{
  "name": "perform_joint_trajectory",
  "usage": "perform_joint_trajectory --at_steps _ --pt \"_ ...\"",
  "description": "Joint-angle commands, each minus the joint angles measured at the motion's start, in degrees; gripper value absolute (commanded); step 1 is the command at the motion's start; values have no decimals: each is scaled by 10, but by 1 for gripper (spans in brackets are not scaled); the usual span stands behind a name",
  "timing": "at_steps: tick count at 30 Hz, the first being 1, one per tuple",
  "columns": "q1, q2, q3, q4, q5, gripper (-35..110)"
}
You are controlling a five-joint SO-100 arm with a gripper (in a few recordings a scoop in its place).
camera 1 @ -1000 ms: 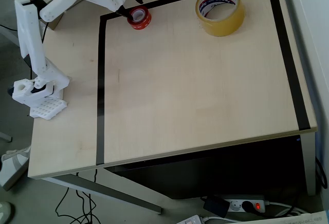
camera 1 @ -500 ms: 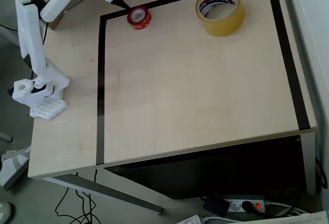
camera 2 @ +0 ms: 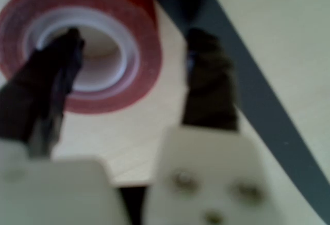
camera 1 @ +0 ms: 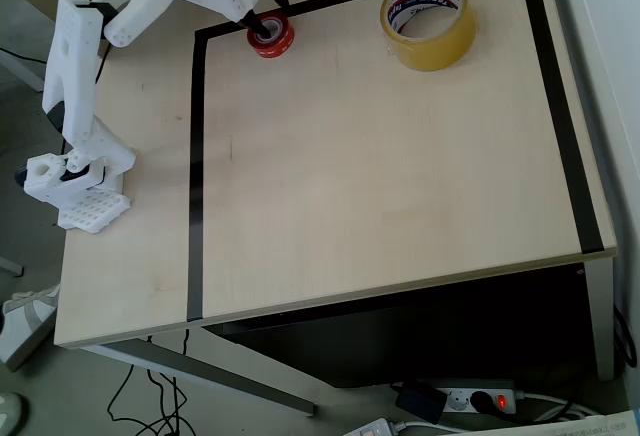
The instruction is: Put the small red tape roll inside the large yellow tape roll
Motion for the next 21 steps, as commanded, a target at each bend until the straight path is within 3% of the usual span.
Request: perform_joint_trajectory --at_steps 1,5,7,13,21 --pt "6 21 -48 13 -4 0" --pt "30 15 -122 52 9 0" --pt "44 -31 -266 125 8 0" --pt "107 -54 -526 126 4 0" --pt "160 -37 -555 -24 7 0"
